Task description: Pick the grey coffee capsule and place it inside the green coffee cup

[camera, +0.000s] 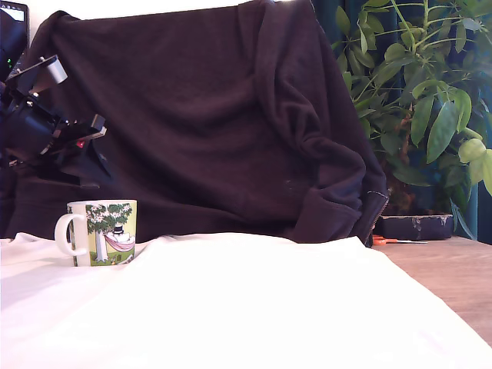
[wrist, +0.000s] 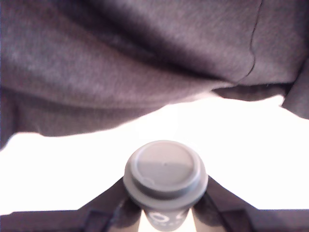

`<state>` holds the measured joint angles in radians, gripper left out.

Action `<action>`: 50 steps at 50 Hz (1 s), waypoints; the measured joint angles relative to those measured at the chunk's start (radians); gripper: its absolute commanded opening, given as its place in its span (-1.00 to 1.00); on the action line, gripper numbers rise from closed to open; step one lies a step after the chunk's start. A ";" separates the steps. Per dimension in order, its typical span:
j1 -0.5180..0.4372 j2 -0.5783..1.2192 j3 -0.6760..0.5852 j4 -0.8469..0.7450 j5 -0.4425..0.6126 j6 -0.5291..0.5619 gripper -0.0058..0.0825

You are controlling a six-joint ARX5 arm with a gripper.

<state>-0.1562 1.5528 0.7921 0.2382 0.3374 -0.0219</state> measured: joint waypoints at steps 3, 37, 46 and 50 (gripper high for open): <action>0.000 0.000 0.000 -0.005 -0.003 0.000 -0.07; 0.002 -0.074 0.000 -0.039 -0.006 0.014 -0.88; 0.026 -0.270 0.000 -0.080 -0.006 0.026 -0.91; 0.042 -0.333 0.000 -0.135 -0.006 0.026 -0.91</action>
<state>-0.1139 1.2194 0.7921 0.1028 0.3317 0.0040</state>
